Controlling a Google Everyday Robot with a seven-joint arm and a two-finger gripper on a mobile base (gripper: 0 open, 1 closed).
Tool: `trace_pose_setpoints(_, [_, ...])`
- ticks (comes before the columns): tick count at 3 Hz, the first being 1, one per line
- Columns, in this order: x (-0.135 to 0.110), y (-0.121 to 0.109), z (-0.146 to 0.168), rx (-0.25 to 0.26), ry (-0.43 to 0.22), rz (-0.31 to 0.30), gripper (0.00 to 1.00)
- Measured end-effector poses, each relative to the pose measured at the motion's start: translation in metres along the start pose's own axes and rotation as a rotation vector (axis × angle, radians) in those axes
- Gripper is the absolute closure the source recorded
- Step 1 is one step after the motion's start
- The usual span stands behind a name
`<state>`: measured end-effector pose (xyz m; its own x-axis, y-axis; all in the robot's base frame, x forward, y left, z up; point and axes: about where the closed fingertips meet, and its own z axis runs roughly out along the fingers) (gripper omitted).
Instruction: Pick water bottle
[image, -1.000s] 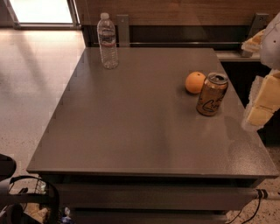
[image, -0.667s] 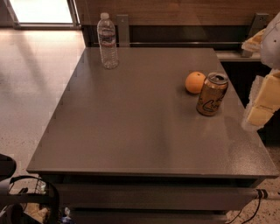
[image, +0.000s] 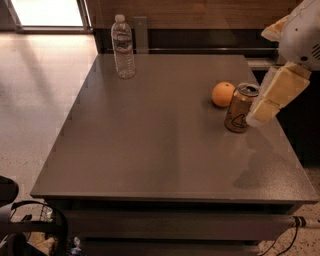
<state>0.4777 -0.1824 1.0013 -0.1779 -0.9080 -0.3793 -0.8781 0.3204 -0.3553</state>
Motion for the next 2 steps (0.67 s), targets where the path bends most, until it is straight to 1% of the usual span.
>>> trace_pose_setpoints(1, [-0.032,-0.015,0.027,0.041,-0.165,0.033,0.0])
trace_pose_setpoints(2, [-0.064,-0.04,0.055,0.064,-0.297,0.029,0.0])
